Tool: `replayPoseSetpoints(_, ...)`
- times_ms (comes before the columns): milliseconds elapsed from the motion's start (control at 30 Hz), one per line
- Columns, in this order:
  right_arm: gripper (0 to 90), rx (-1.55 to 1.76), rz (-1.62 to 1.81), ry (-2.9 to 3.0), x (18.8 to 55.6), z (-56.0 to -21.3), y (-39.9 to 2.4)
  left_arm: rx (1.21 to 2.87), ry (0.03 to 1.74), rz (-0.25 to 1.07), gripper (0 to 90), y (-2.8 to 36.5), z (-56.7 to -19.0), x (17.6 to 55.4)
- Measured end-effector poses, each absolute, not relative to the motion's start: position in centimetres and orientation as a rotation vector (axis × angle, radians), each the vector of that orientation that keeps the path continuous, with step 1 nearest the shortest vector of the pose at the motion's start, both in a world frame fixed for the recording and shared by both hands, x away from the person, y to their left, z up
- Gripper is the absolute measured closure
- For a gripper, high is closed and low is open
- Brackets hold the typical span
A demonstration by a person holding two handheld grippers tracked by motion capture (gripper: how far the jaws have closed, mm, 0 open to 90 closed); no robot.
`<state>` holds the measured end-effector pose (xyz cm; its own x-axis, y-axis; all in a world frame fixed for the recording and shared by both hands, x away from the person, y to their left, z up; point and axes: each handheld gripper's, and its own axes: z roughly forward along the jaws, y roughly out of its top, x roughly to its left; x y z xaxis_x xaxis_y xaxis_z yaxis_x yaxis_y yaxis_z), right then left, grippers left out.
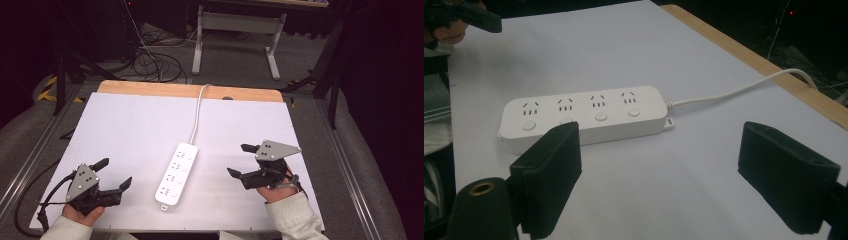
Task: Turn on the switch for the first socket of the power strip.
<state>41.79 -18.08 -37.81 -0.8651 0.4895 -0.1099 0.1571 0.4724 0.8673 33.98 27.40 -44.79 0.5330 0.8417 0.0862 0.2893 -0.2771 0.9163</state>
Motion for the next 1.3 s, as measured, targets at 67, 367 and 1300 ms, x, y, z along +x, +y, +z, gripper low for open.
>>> replayPoseSetpoints(67,18.4,0.538,1.35,2.386,42.0,-37.6,-17.7,1.823,0.935,0.73,11.1,27.4,-44.8,34.0)
replayPoseSetpoints(367,18.4,0.517,1.345,2.399,42.6,-37.2,-16.3,1.82,0.938,0.726,11.1,27.4,-44.8,34.0)
replayPoseSetpoints(1300,21.4,0.451,1.315,2.469,45.7,-37.7,-10.3,1.827,0.936,0.721,11.2,27.4,-44.9,34.1)
